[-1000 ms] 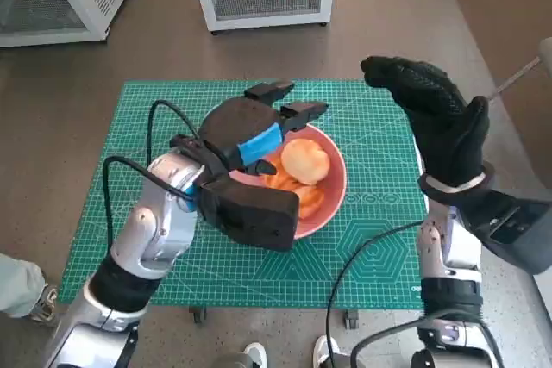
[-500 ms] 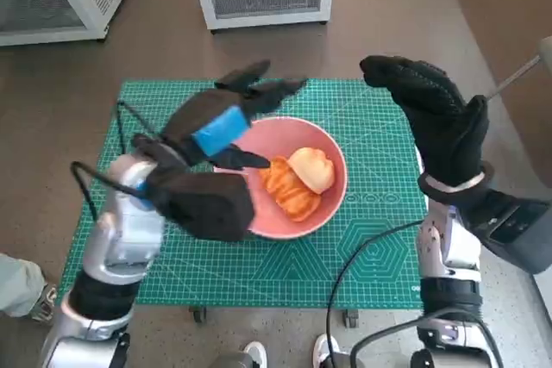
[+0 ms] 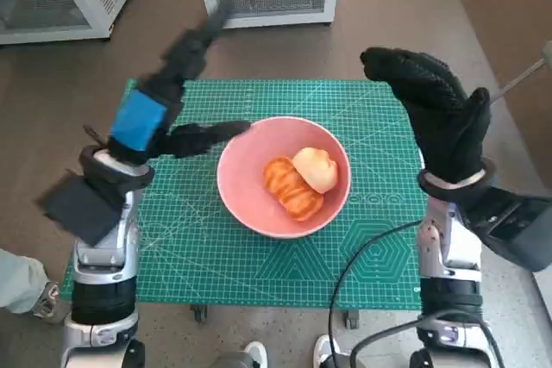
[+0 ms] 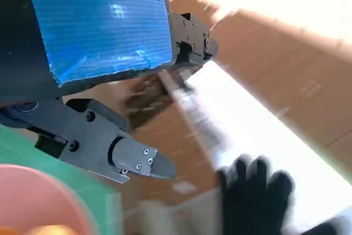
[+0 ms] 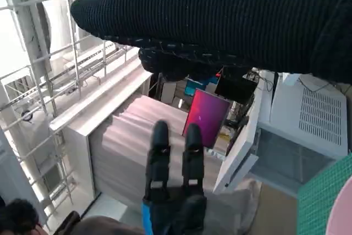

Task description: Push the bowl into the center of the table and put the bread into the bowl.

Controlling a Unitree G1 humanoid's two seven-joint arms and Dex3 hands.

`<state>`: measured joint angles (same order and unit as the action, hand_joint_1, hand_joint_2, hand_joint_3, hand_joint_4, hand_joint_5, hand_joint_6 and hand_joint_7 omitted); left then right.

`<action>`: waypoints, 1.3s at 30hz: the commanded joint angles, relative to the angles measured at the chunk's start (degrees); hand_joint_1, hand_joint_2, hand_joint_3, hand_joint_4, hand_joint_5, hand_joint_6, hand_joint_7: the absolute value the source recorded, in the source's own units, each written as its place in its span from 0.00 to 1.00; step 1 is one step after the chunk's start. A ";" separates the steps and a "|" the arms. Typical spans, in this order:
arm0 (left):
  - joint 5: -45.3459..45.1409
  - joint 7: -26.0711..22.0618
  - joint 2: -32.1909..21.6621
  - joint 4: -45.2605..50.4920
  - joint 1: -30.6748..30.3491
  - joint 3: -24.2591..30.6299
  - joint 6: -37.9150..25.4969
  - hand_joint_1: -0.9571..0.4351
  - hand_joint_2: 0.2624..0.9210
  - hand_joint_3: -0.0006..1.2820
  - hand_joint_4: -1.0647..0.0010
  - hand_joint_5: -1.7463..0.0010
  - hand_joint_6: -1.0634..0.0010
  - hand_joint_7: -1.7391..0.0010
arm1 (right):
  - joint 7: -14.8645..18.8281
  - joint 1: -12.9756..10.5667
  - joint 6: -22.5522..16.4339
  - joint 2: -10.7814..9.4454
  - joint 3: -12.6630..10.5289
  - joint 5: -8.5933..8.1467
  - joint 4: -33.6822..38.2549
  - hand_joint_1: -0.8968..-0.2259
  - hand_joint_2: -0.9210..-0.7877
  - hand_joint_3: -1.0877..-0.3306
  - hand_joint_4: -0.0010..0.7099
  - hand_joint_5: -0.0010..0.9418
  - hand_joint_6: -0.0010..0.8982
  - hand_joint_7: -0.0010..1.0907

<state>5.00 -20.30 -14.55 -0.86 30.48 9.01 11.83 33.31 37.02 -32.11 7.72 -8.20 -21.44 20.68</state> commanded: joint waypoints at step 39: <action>8.94 -3.67 -2.73 -3.91 0.17 1.89 9.34 0.20 1.00 0.34 0.88 1.00 0.80 0.98 | -5.24 4.40 2.57 0.78 0.67 3.51 -0.37 0.28 0.00 0.34 0.27 0.01 0.14 0.32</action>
<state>13.78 -23.96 -16.62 -4.21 29.53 10.70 20.19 28.12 41.60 -30.47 8.31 -7.74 -17.97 19.91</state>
